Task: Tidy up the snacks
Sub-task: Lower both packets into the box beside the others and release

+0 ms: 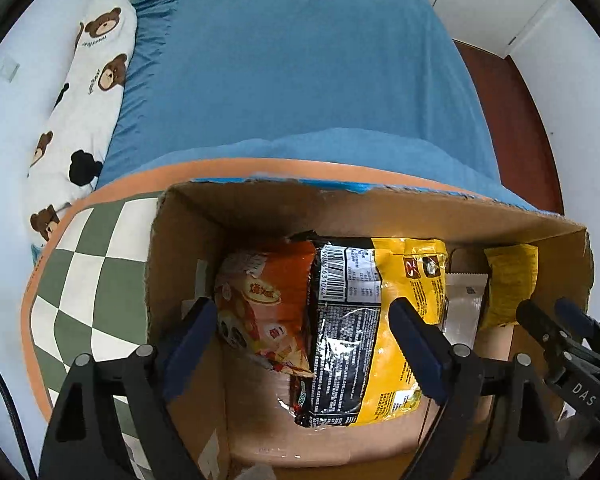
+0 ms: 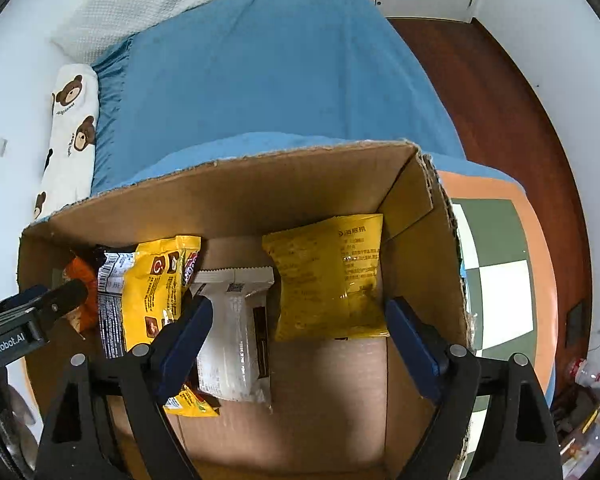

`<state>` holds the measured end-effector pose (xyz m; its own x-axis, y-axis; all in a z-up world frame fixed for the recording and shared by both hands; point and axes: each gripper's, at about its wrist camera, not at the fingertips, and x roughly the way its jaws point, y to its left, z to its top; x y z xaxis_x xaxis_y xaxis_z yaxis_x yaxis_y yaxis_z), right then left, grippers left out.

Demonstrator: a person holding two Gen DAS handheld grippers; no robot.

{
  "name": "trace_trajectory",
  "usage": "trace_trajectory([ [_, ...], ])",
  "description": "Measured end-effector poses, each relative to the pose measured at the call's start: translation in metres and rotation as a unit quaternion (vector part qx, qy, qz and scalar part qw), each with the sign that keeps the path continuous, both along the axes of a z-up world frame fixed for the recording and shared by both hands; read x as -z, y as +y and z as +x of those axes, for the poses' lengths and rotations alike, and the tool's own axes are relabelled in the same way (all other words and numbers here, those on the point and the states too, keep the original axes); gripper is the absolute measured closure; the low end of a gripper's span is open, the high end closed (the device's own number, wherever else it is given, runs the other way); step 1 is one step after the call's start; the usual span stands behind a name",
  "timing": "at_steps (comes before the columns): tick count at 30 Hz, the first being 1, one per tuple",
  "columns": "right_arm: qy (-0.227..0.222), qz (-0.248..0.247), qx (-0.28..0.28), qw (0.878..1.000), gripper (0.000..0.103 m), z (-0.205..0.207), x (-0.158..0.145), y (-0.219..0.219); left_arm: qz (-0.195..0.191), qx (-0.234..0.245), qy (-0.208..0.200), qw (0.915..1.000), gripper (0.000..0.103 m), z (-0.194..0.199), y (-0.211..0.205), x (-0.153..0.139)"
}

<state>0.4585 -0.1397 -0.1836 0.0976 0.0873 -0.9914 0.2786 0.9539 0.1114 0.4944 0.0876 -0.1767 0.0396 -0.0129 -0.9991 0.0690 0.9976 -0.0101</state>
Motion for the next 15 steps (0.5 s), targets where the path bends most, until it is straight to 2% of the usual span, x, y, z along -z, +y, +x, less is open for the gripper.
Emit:
trace_trajectory([
  [6, -0.007, 0.002, -0.008, 1.000, 0.012, -0.014, -0.009, 0.000, -0.013, -0.014, -0.028, 0.9994, 0.015, -0.018, 0.000, -0.019],
  [15, -0.055, -0.006, -0.020, 0.998, 0.012, -0.067, -0.049, 0.008, -0.018, -0.014, -0.111, 0.9935, 0.015, -0.084, -0.003, -0.071],
])
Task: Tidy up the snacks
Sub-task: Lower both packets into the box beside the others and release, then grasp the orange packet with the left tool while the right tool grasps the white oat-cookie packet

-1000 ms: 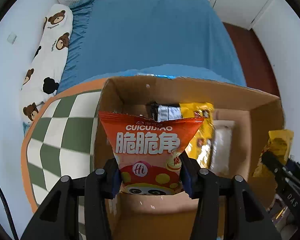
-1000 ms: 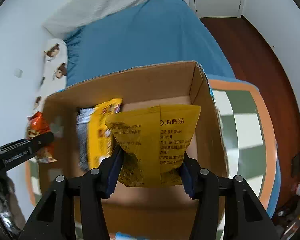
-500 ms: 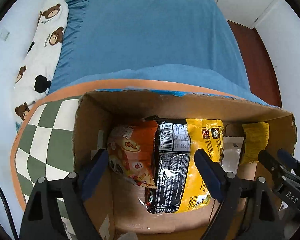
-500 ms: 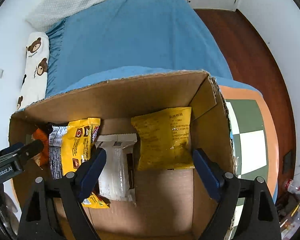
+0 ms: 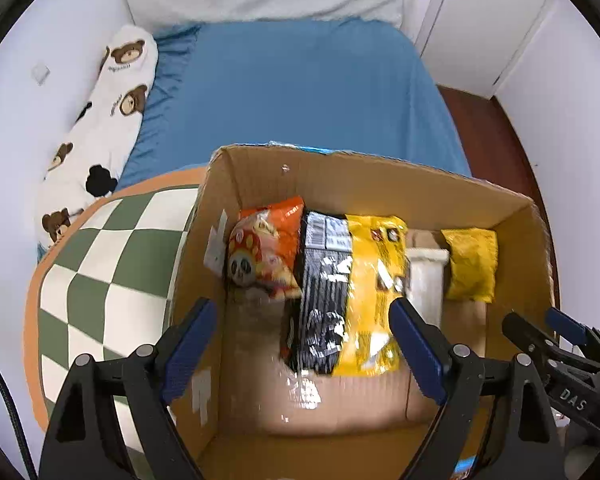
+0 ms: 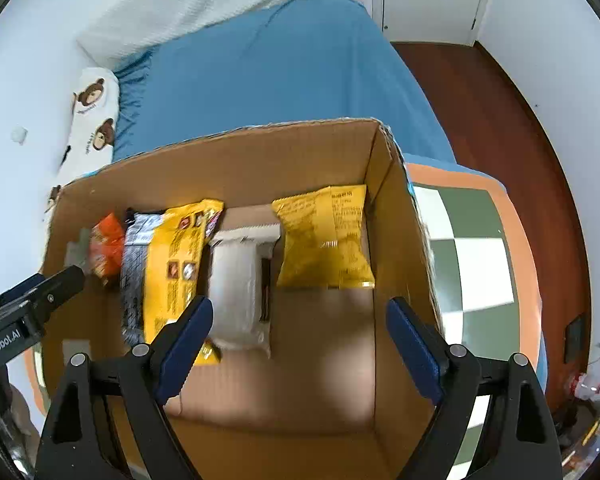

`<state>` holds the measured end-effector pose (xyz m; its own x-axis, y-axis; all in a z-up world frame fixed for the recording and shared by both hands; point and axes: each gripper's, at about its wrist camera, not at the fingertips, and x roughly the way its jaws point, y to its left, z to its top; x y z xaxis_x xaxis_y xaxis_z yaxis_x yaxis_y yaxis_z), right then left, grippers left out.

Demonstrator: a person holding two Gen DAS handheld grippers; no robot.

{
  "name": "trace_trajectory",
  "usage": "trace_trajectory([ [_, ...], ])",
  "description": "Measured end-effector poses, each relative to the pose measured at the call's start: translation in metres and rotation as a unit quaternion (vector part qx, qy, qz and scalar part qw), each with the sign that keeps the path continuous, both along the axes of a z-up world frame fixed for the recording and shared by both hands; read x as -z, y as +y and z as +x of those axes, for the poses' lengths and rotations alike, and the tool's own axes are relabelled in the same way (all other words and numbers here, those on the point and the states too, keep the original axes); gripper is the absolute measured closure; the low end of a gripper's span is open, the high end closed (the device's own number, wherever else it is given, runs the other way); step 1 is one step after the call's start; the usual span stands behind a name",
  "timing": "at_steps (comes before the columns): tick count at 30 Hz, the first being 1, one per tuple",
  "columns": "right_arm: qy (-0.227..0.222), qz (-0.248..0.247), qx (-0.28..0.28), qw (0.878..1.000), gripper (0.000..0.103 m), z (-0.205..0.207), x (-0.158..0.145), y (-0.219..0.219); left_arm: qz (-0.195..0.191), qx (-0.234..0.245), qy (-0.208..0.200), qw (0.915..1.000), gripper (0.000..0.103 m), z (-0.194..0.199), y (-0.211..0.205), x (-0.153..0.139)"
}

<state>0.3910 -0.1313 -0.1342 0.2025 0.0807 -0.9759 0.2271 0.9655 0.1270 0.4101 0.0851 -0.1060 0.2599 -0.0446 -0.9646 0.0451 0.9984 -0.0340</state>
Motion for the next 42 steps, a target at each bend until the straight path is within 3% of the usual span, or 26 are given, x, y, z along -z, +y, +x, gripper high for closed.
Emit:
trace_trajectory([
  [18, -0.101, -0.035, -0.026, 0.994, 0.013, -0.120, -0.098, 0.029, -0.012, 0.012, -0.106, 0.9942, 0.015, -0.124, -0.005, -0.091],
  [23, -0.109, -0.023, -0.032, 0.993, 0.013, -0.155, -0.113, 0.035, -0.016, 0.011, -0.105, 0.9943, 0.015, -0.161, 0.002, -0.095],
  [27, -0.081, 0.002, -0.019, 0.997, 0.013, -0.183, -0.092, 0.031, -0.005, 0.007, -0.073, 0.9973, 0.015, -0.189, 0.012, -0.066],
  [32, 0.000, 0.061, 0.014, 0.998, 0.013, -0.221, -0.023, 0.020, 0.025, 0.032, 0.023, 0.9989, 0.015, -0.211, 0.016, 0.015],
  [36, 0.047, 0.088, 0.031, 0.995, 0.038, -0.240, 0.029, 0.019, 0.081, 0.084, 0.087, 0.9894, 0.015, -0.220, 0.000, 0.081],
  [39, 0.066, 0.100, 0.037, 0.992, 0.038, -0.247, 0.055, 0.021, 0.107, 0.106, 0.121, 0.9812, 0.015, -0.217, -0.010, 0.120],
  [42, 0.076, 0.104, 0.033, 0.991, 0.038, -0.249, 0.069, 0.029, 0.103, 0.112, 0.134, 0.9792, 0.015, -0.214, -0.016, 0.141],
])
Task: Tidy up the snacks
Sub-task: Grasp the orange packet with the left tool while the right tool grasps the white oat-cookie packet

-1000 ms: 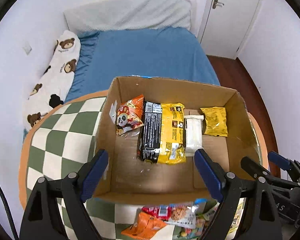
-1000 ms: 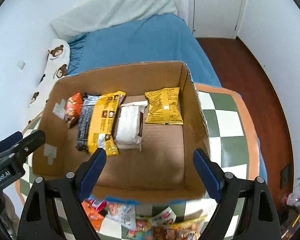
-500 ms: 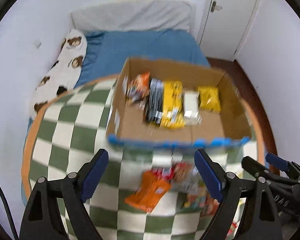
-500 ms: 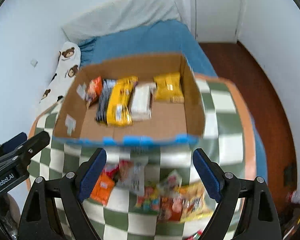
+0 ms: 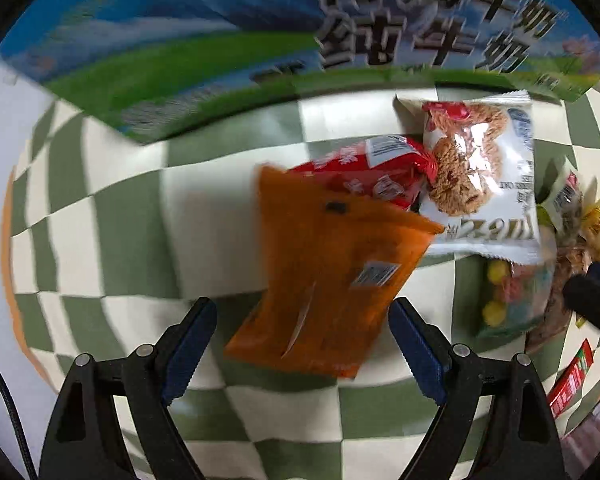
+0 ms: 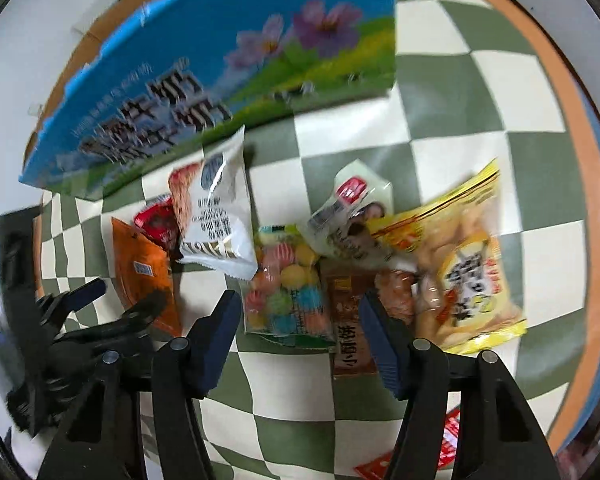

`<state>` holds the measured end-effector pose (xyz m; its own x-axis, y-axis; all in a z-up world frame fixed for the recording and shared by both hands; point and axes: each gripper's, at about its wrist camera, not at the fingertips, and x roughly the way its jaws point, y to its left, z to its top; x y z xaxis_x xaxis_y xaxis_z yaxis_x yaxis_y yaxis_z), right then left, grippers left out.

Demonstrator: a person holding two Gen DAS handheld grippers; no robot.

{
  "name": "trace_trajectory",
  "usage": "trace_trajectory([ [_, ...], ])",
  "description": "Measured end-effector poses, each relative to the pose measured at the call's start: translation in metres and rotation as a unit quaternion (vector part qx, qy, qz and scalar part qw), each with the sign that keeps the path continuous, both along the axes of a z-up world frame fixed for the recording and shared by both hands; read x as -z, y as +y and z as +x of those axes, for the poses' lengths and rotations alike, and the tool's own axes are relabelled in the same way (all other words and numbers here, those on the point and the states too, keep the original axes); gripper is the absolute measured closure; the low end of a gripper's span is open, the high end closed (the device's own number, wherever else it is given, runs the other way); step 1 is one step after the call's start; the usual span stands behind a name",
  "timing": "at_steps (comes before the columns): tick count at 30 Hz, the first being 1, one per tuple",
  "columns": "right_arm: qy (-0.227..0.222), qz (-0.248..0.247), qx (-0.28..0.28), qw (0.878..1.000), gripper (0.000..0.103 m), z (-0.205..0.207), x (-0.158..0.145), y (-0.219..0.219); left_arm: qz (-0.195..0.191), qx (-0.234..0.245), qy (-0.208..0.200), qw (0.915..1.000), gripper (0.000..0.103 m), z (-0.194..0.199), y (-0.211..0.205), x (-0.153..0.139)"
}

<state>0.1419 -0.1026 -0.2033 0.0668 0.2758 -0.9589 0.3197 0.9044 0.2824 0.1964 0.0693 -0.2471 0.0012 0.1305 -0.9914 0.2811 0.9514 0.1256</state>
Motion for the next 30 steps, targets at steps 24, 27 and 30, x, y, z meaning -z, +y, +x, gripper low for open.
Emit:
trace_trajectory([
  [24, -0.017, -0.098, -0.117, 0.988, 0.050, 0.075, 0.035, 0.105, -0.076, -0.215, 0.049, 0.9725, 0.041, -0.050, 0.087, 0.031],
  [27, -0.021, -0.079, -0.167, 0.983, 0.053, 0.065, 0.029, 0.111, -0.082, -0.213, 0.046, 0.9726, 0.041, -0.045, 0.093, 0.032],
  [30, -0.016, -0.051, -0.221, 0.974, 0.053, 0.048, 0.025, 0.117, -0.086, -0.208, 0.050, 0.9730, 0.040, -0.047, 0.097, 0.035],
])
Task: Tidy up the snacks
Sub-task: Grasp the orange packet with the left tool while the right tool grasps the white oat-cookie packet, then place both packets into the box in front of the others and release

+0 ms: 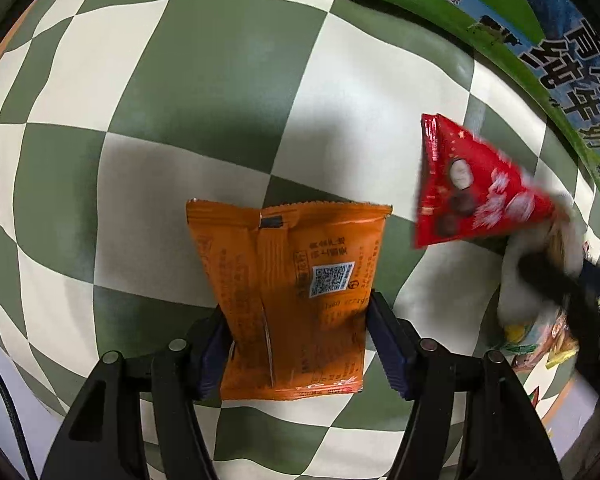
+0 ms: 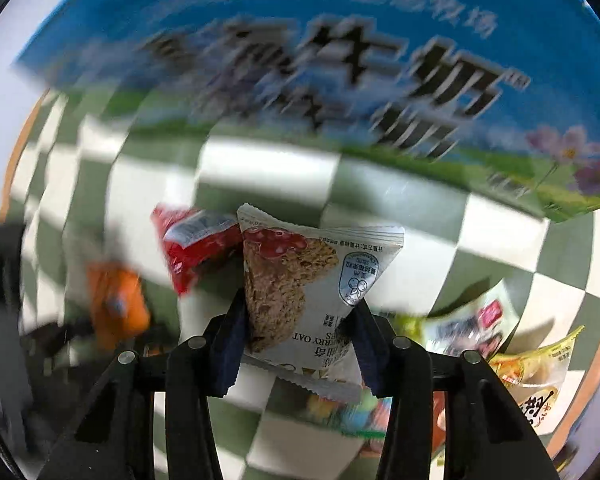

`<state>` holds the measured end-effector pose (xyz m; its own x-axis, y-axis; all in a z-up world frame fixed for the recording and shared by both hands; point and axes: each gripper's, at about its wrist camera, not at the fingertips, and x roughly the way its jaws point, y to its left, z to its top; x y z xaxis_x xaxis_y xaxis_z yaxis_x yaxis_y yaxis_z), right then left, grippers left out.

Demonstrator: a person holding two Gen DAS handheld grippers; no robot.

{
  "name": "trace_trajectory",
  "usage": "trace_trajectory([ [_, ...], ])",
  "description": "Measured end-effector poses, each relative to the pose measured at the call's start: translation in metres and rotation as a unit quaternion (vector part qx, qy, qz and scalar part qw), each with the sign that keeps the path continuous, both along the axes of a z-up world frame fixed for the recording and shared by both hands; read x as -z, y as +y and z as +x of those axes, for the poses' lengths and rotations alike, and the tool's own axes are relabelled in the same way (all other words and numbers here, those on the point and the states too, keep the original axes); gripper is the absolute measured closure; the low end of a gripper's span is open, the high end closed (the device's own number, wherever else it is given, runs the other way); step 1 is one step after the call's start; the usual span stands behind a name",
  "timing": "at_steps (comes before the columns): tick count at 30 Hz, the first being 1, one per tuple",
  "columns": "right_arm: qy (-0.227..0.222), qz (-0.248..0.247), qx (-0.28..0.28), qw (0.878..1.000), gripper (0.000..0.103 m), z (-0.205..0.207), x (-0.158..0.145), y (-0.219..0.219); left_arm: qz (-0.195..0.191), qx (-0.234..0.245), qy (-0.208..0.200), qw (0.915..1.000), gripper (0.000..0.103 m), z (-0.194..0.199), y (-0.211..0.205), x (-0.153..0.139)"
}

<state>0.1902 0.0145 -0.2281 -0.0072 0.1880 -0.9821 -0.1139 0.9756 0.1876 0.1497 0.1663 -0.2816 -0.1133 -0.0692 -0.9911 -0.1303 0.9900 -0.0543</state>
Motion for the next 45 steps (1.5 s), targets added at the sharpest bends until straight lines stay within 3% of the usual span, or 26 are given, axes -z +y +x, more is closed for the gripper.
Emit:
trace_trajectory([
  [4, 0.017, 0.019, -0.054, 0.998, 0.049, -0.021, -0.001, 0.007, -0.003, 0.005, 0.006, 1.0000, 0.034, -0.005, 0.000, 0.003],
  [7, 0.031, 0.037, -0.013, 0.999, 0.028, -0.023, 0.004, -0.001, 0.006, 0.006, 0.008, 0.9999, 0.034, -0.008, -0.002, 0.005],
  [9, 0.030, 0.055, 0.031, 0.998, 0.026, -0.019, 0.001, -0.013, 0.005, -0.002, 0.007, 1.0000, 0.034, -0.009, -0.003, 0.005],
  [13, 0.031, 0.057, 0.082, 0.995, 0.026, -0.018, -0.002, -0.021, 0.012, -0.014, 0.003, 0.9998, 0.045, -0.013, -0.002, 0.002],
  [18, 0.004, -0.011, 0.076, 0.997, 0.026, -0.016, -0.004, 0.002, 0.052, -0.013, -0.007, 0.9985, 0.045, -0.022, 0.004, -0.006],
  [21, 0.005, -0.046, 0.068, 0.997, 0.027, -0.014, 0.008, 0.023, 0.044, -0.024, -0.004, 0.9987, 0.045, -0.024, 0.011, -0.002],
  [23, -0.013, -0.081, 0.052, 0.995, 0.046, -0.015, 0.013, 0.032, 0.043, -0.025, -0.007, 0.9987, 0.045, -0.026, 0.012, -0.002],
  [24, -0.018, -0.082, 0.047, 0.995, 0.047, -0.015, 0.013, 0.033, 0.044, -0.023, -0.010, 0.9987, 0.045, -0.027, 0.013, -0.004],
  [27, -0.023, -0.063, 0.043, 0.997, 0.049, -0.015, 0.006, 0.026, 0.040, -0.019, -0.015, 0.9989, 0.046, -0.030, 0.009, -0.007],
  [31, -0.015, 0.011, 0.065, 0.998, 0.049, -0.022, -0.014, -0.014, 0.022, -0.015, -0.016, 0.9995, 0.046, -0.030, 0.006, -0.013],
  [35, -0.008, 0.088, 0.096, 0.991, 0.049, -0.018, -0.035, -0.048, 0.002, 0.004, -0.028, 0.9996, 0.046, -0.029, -0.004, -0.039],
  [41, -0.025, 0.147, 0.116, 0.982, 0.049, -0.017, -0.084, -0.090, -0.063, 0.038, -0.074, 0.9945, 0.046, -0.011, -0.037, -0.107],
  [45, -0.060, 0.164, 0.118, 0.978, 0.049, -0.013, -0.139, -0.105, -0.100, 0.077, -0.112, 0.9857, 0.046, 0.028, -0.075, -0.162],
])
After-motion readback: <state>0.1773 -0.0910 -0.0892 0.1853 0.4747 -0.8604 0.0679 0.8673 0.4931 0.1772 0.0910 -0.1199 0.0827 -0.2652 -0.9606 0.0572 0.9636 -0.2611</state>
